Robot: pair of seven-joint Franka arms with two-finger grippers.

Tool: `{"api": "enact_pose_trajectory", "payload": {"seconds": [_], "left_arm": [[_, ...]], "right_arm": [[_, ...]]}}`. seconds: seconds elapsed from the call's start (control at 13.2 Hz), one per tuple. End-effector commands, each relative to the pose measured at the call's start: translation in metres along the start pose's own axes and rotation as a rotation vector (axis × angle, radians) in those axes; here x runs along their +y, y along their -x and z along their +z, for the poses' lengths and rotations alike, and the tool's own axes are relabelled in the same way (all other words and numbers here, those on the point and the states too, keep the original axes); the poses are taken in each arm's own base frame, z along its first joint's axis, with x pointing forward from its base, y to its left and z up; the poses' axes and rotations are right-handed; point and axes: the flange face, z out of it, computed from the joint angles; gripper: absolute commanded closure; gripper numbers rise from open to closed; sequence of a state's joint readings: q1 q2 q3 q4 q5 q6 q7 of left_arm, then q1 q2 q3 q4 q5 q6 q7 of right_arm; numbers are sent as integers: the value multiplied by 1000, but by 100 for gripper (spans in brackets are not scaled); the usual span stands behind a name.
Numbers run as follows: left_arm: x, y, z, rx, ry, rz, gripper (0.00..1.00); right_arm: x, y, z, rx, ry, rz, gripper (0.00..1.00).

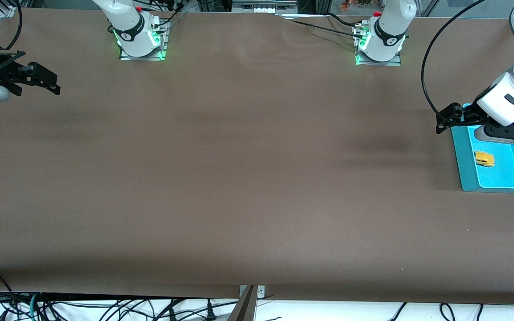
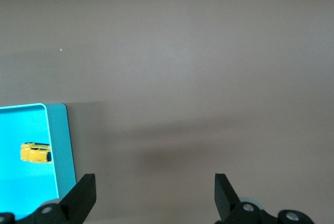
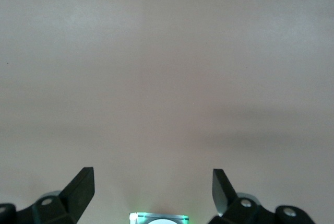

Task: Wind and store yellow beetle car

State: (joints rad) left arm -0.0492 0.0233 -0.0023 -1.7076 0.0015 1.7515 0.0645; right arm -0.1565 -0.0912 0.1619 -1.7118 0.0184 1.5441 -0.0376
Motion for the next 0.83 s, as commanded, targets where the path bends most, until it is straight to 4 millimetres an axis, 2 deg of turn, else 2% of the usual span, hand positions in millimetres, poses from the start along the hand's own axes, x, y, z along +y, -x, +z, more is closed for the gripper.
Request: {"api": "enact_pose_trajectory", "payload": {"seconds": [0.0,0.08,0.76], "left_arm": [[1,9,-3,16,-3,29,0],[-6,10,-1,13,-3,21,0],[-7,10,0,-16,1,17,0]], "right_arm": [[-3,1,-7,-1,10,12,0],[-3,1,-7,-1,10,12,0],[-3,1,-7,-1,11,12,0]]}}
